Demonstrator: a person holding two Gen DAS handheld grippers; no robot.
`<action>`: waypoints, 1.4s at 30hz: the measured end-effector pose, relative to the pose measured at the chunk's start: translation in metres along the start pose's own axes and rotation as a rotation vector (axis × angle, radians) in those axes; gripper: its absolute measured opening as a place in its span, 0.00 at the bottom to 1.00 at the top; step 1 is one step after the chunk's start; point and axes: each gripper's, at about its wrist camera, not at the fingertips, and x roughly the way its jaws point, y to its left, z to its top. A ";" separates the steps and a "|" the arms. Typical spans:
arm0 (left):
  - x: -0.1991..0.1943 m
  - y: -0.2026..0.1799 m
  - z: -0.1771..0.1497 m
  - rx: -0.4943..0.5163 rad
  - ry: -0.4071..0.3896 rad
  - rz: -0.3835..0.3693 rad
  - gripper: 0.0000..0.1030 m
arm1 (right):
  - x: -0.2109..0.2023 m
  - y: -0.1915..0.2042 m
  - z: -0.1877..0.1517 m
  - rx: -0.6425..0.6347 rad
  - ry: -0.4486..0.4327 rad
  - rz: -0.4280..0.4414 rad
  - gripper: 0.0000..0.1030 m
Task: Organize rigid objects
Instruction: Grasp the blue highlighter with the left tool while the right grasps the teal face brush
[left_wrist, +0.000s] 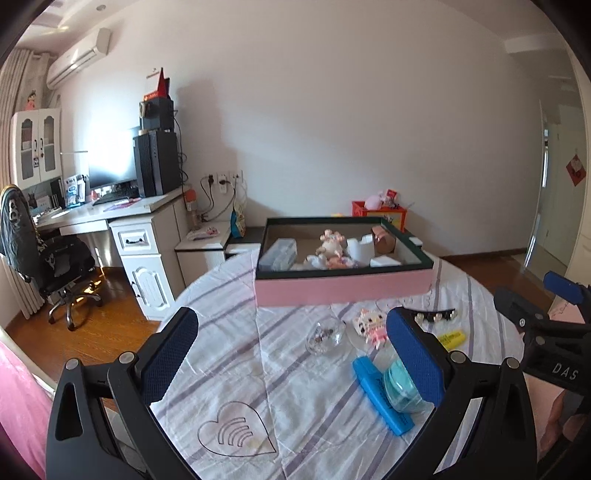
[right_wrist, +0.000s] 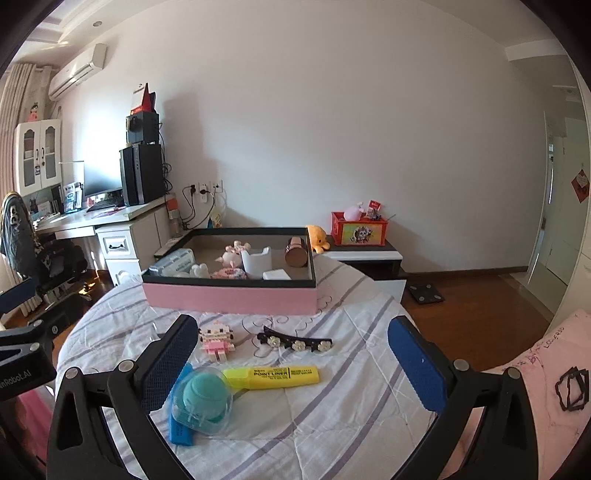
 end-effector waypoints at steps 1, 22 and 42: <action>0.006 -0.006 -0.008 0.018 0.026 -0.012 1.00 | 0.005 -0.003 -0.005 0.002 0.021 -0.007 1.00; 0.093 -0.068 -0.057 0.208 0.364 -0.055 0.87 | 0.056 -0.024 -0.046 0.055 0.194 0.033 1.00; 0.085 0.022 -0.066 -0.028 0.333 -0.062 0.27 | 0.101 0.062 -0.042 -0.016 0.375 0.095 1.00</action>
